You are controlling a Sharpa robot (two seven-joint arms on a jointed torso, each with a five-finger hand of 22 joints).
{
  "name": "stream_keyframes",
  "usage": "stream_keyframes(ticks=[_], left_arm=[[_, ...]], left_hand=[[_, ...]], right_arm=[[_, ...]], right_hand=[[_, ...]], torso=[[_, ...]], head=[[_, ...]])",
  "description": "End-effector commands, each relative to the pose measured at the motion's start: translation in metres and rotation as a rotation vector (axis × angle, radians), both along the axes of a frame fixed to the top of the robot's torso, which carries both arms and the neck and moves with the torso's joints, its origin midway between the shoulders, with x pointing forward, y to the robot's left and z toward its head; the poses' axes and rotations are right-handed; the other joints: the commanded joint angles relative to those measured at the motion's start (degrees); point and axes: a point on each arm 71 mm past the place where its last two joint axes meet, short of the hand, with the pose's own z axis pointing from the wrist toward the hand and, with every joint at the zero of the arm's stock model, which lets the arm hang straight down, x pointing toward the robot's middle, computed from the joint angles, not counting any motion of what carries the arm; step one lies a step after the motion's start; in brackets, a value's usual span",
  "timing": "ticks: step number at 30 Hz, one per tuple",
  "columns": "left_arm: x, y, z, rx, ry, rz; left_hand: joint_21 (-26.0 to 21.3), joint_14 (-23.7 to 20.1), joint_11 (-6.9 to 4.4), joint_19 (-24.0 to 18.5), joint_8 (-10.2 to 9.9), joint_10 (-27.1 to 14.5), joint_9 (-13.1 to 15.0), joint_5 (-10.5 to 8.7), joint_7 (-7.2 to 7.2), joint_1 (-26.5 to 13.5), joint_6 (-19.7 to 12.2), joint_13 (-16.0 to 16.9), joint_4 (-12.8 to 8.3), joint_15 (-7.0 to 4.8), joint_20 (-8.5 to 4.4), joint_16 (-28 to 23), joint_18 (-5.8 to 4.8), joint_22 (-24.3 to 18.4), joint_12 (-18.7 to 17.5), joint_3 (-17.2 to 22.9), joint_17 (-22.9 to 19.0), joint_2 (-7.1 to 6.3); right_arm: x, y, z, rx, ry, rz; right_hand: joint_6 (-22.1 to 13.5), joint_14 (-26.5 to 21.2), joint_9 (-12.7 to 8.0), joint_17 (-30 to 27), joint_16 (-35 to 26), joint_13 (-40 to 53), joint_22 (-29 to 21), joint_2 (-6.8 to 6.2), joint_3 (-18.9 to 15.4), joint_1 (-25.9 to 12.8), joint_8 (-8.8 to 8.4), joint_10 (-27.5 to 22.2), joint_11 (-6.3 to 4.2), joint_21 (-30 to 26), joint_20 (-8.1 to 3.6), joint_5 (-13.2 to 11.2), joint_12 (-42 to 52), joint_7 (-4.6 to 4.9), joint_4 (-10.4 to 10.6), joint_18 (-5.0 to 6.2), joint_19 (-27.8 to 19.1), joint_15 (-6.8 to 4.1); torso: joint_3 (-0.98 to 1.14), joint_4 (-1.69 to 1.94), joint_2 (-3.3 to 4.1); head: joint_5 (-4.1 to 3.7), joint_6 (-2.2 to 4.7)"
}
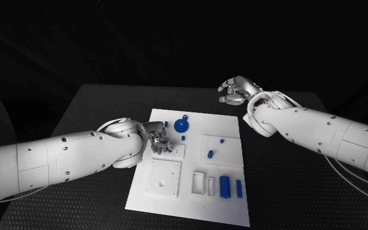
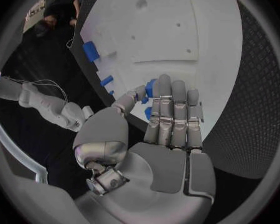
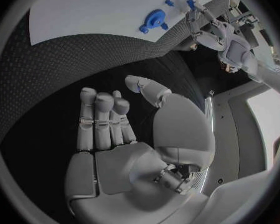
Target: Assemble the parts on the task board
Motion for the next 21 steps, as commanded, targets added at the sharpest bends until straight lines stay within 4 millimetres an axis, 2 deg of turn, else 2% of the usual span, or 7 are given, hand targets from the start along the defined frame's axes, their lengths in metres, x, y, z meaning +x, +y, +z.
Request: stream_keyframes(ticks=[1,7,21], left_arm=[[-0.0031,-0.0022,-0.0023,0.003,0.014,-0.010],[-0.0010,-0.0002,-0.0029,0.008,0.012,-0.001],[-0.0007,-0.0009,-0.0065,0.006,0.016,0.003]], left_hand=[[0.27,0.23,-1.76,-0.02,-0.39,1.56,0.06,0.15,-1.42,1.01,1.15,-0.12,-0.37,-0.03,-2.71,0.15,-0.88,1.20,-0.40,0.65,-0.11,0.92],[0.30,0.20,-1.76,-0.04,-0.46,1.55,0.06,0.13,-1.40,1.01,1.13,-0.15,-0.36,-0.02,-2.70,0.13,-0.88,1.21,-0.44,0.68,-0.13,0.91],[0.34,0.18,-1.75,-0.09,-0.55,1.57,0.07,0.12,-1.39,1.01,1.15,-0.17,-0.37,-0.01,-2.68,0.14,-0.88,1.21,-0.48,0.72,-0.15,0.91]], right_arm=[[-0.0004,0.0020,-0.0002,-0.006,0.004,0.013],[-0.0005,0.0023,-0.0002,-0.006,0.004,0.014],[-0.0010,0.0029,-0.0002,-0.006,0.006,0.017]], right_hand=[[0.47,-0.39,-0.08,-0.10,-0.20,-0.09,0.07,0.43,-0.29,-0.08,0.23,-5.80,0.63,-0.19,0.11,0.26,0.23,0.39,-0.15,0.96,-0.11,0.08],[0.46,-0.40,-0.09,-0.11,-0.20,-0.13,0.08,0.46,-0.32,-0.12,0.23,-5.81,0.64,-0.21,0.11,0.37,0.25,0.39,-0.14,0.96,-0.11,0.09],[0.44,-0.41,-0.11,-0.13,-0.18,-0.20,0.10,0.52,-0.36,-0.19,0.24,-5.83,0.65,-0.23,0.12,0.63,0.30,0.40,-0.14,0.96,-0.11,0.10]], torso=[[-0.05,-0.04,0.03],[0.01,0.01,0.02],[-0.04,0.03,0.01]], head=[[-0.07,0.09],[-0.13,0.09],[-0.13,0.06]])
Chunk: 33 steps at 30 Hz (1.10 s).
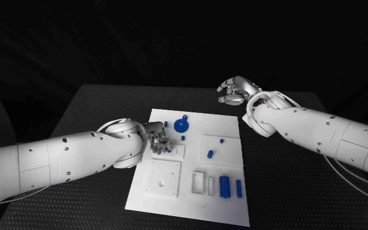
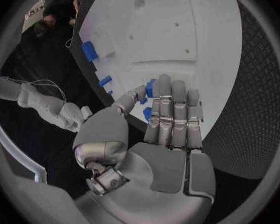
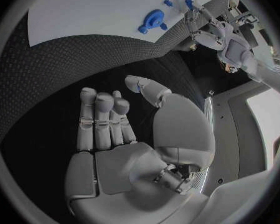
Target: Assemble the parts on the task board
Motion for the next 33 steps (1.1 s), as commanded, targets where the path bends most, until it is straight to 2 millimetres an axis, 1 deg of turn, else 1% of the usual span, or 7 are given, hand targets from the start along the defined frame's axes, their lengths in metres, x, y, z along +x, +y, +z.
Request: stream_keyframes(ticks=[1,14,20,33], left_arm=[[-0.0022,-0.0015,-0.0039,-0.001,0.013,-0.005],[-0.0009,-0.0039,-0.0040,0.010,0.004,-0.018],[-0.0010,-0.0047,-0.0052,0.019,0.009,-0.027],[-0.0026,-0.0071,-0.0073,0.062,-0.004,-0.065]], left_hand=[[-0.06,0.18,-1.91,-0.10,-0.23,1.37,0.09,0.41,-1.45,1.01,1.01,-0.10,-0.36,-0.01,-2.67,0.14,-0.88,1.15,-0.25,0.73,-0.08,0.91],[-0.02,0.15,-1.90,-0.14,-0.32,1.37,0.10,0.39,-1.44,1.04,1.02,-0.13,-0.36,0.01,-2.65,0.14,-0.88,1.15,-0.30,0.78,-0.10,0.90],[0.00,0.13,-1.89,-0.16,-0.37,1.37,0.10,0.36,-1.43,1.06,1.02,-0.14,-0.35,0.01,-2.64,0.14,-0.88,1.15,-0.33,0.79,-0.11,0.89],[0.06,0.11,-1.89,-0.20,-0.48,1.38,0.11,0.23,-1.41,1.11,1.03,-0.17,-0.35,0.03,-2.61,0.15,-0.88,1.16,-0.38,0.84,-0.13,0.89]], right_arm=[[-0.0004,0.0014,-0.0002,-0.007,0.003,0.013],[-0.0005,0.0024,-0.0006,-0.009,0.009,0.017],[-0.0010,0.0039,-0.0007,-0.009,0.012,0.022],[-0.0016,0.0048,-0.0008,-0.009,0.015,0.026]], right_hand=[[0.45,-0.36,-0.06,-0.08,-0.18,-0.08,0.06,0.53,-0.21,-0.19,0.24,-5.75,0.71,-0.23,0.12,0.41,0.31,0.39,0.01,0.94,-0.12,0.03],[0.45,-0.37,-0.07,-0.09,-0.18,-0.12,0.07,0.56,-0.25,-0.24,0.25,-5.76,0.71,-0.25,0.13,0.49,0.33,0.39,0.01,0.94,-0.12,0.03],[0.44,-0.38,-0.08,-0.10,-0.18,-0.15,0.08,0.56,-0.31,-0.30,0.26,-5.77,0.72,-0.26,0.14,0.54,0.35,0.40,0.01,0.94,-0.13,0.04],[0.44,-0.39,-0.09,-0.12,-0.17,-0.19,0.09,0.59,-0.36,-0.35,0.27,-5.79,0.72,-0.28,0.14,0.65,0.38,0.40,0.00,0.94,-0.14,0.05]], torso=[[0.00,0.01,-0.01],[-0.03,0.03,-0.02],[0.01,-0.07,0.02],[0.03,-0.01,0.02]], head=[[-0.01,0.01],[-0.10,0.17],[-0.06,0.14],[-0.09,-0.03]])
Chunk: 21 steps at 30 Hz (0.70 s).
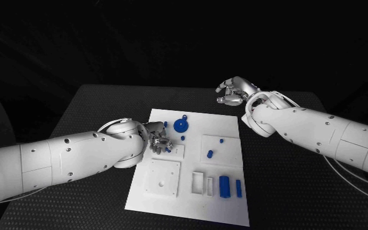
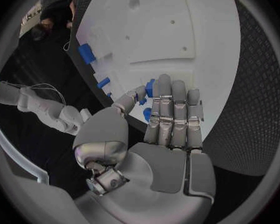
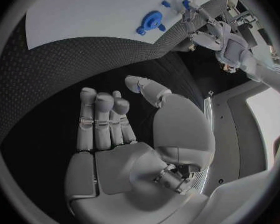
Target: Assemble the parts on the task board
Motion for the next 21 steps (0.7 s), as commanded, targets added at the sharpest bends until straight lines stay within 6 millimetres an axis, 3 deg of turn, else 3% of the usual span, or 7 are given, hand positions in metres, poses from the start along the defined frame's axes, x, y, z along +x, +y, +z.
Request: stream_keyframes(ticks=[1,21], left_arm=[[-0.005,-0.005,-0.006,0.034,0.015,-0.045],[-0.014,-0.013,-0.017,0.056,0.047,-0.091]], left_hand=[[-0.23,0.11,-1.61,-0.40,-0.26,1.31,0.07,0.28,-1.18,1.11,1.00,-0.07,-0.48,0.03,-2.41,0.15,-0.86,1.06,-0.38,0.71,-0.08,0.89],[0.21,0.40,-1.71,-0.20,-0.69,1.55,0.14,-0.61,-1.16,1.44,1.25,-0.18,-0.40,-0.08,-2.52,0.31,-0.86,1.05,-0.53,0.80,-0.18,0.40]], right_arm=[[-0.001,0.002,0.000,-0.008,0.006,0.015],[-0.001,0.002,-0.001,-0.009,0.010,0.016]], right_hand=[[0.53,-0.37,-0.09,-0.07,-0.18,-0.09,0.10,0.37,-0.36,-0.13,0.27,-5.50,0.45,-0.28,0.14,0.23,0.38,0.31,0.00,0.93,-0.14,0.01],[0.55,-0.43,-0.11,-0.11,-0.19,-0.18,0.12,0.47,-0.44,-0.23,0.31,-5.53,0.45,-0.33,0.16,0.45,0.43,0.32,-0.01,0.93,-0.19,0.02]], torso=[[0.00,0.02,0.01],[-0.01,0.00,0.01]], head=[[-0.01,-0.03],[-0.08,-0.11]])
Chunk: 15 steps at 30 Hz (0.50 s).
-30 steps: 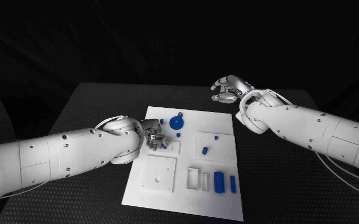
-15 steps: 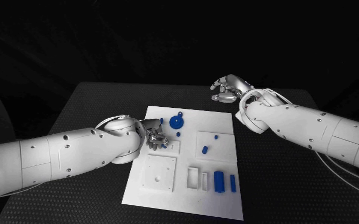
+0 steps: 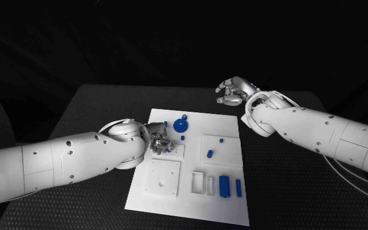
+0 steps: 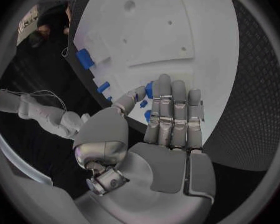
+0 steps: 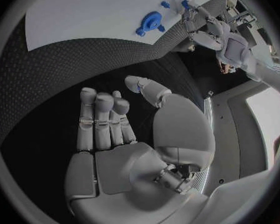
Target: Assemble the parts on the task board
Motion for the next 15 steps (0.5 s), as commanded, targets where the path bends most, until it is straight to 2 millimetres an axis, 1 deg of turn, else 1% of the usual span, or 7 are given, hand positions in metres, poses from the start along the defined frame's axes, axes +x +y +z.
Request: stream_keyframes(ticks=[1,9,11,15], left_arm=[[-0.0119,-0.0076,-0.0157,0.019,0.073,-0.055],[-0.0145,-0.0087,-0.0182,0.035,0.117,-0.074],[-0.0150,-0.0096,-0.0187,0.037,0.126,-0.079],[-0.0148,-0.0104,-0.0202,0.056,0.141,-0.086]], left_hand=[[-0.41,0.42,-1.72,-0.01,-0.35,1.33,0.08,-0.53,-1.16,1.22,1.06,-0.06,-0.39,-0.08,-2.74,0.32,-0.84,1.04,-0.32,0.80,-0.06,0.61],[-0.25,0.44,-1.66,-0.01,-0.87,1.19,0.05,-1.43,-1.01,1.36,0.95,-0.25,-0.26,-0.10,-2.76,0.27,-0.84,0.97,-0.64,0.87,-0.25,0.50],[-0.23,0.45,-1.65,-0.02,-0.97,1.17,0.05,-1.58,-0.98,1.36,0.92,-0.28,-0.24,-0.10,-2.75,0.26,-0.85,0.95,-0.69,0.86,-0.28,0.37],[-0.20,0.42,-1.63,-0.02,-1.15,1.12,0.05,-1.74,-0.93,1.46,0.87,-0.34,-0.16,-0.09,-2.75,0.22,-0.85,0.93,-0.79,0.88,-0.36,0.15]], right_arm=[[-0.0004,0.0018,-0.0002,-0.007,0.004,0.012],[-0.0005,0.0021,-0.0003,-0.007,0.005,0.013],[-0.0004,0.0022,-0.0003,-0.007,0.004,0.013],[-0.0005,0.0023,-0.0002,-0.006,0.004,0.013]], right_hand=[[0.55,-0.37,-0.07,-0.07,-0.19,-0.07,0.08,0.48,-0.44,-0.23,0.31,-5.52,0.44,-0.34,0.16,0.24,0.21,0.31,-0.01,0.93,-0.19,-0.05],[0.55,-0.38,-0.08,-0.08,-0.19,-0.10,0.09,0.50,-0.46,-0.25,0.32,-5.52,0.44,-0.35,0.17,0.29,0.23,0.31,-0.01,0.93,-0.20,-0.05],[0.55,-0.38,-0.08,-0.08,-0.19,-0.10,0.09,0.51,-0.47,-0.26,0.32,-5.53,0.44,-0.35,0.17,0.30,0.23,0.31,-0.01,0.93,-0.20,-0.05],[0.55,-0.39,-0.09,-0.09,-0.19,-0.12,0.09,0.51,-0.48,-0.27,0.32,-5.53,0.44,-0.36,0.17,0.32,0.25,0.31,-0.02,0.93,-0.20,-0.05]], torso=[[0.00,0.02,-0.01],[-0.02,0.03,0.00],[0.00,0.03,0.00],[-0.03,0.06,-0.04]], head=[[-0.07,0.00],[0.03,-0.19],[0.02,-0.15],[0.07,-0.15]])
